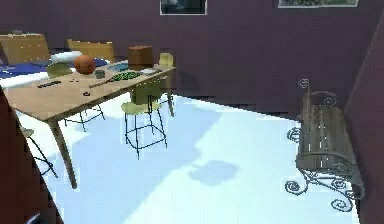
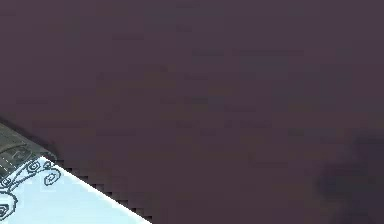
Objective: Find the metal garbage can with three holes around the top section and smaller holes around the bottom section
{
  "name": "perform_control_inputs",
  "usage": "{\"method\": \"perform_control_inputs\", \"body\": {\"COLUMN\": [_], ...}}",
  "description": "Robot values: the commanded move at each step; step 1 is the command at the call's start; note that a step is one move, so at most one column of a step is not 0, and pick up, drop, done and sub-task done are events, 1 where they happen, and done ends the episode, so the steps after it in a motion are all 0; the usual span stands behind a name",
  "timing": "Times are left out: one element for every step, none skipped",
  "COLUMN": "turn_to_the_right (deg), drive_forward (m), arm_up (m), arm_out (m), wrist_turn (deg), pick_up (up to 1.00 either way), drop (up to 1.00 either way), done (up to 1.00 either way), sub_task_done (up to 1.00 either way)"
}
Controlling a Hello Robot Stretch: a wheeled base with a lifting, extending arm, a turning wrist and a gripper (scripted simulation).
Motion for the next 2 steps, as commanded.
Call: {"method": "perform_control_inputs", "body": {"turn_to_the_right": [0.0,-12.0], "drive_forward": [0.30,0.00], "arm_up": [0.00,0.00], "arm_out": [0.00,0.00], "wrist_turn": [0.0,0.0], "pick_up": [0.00,0.00], "drop": [0.00,0.00], "done": [0.00,0.00], "sub_task_done": [0.00,0.00]}}
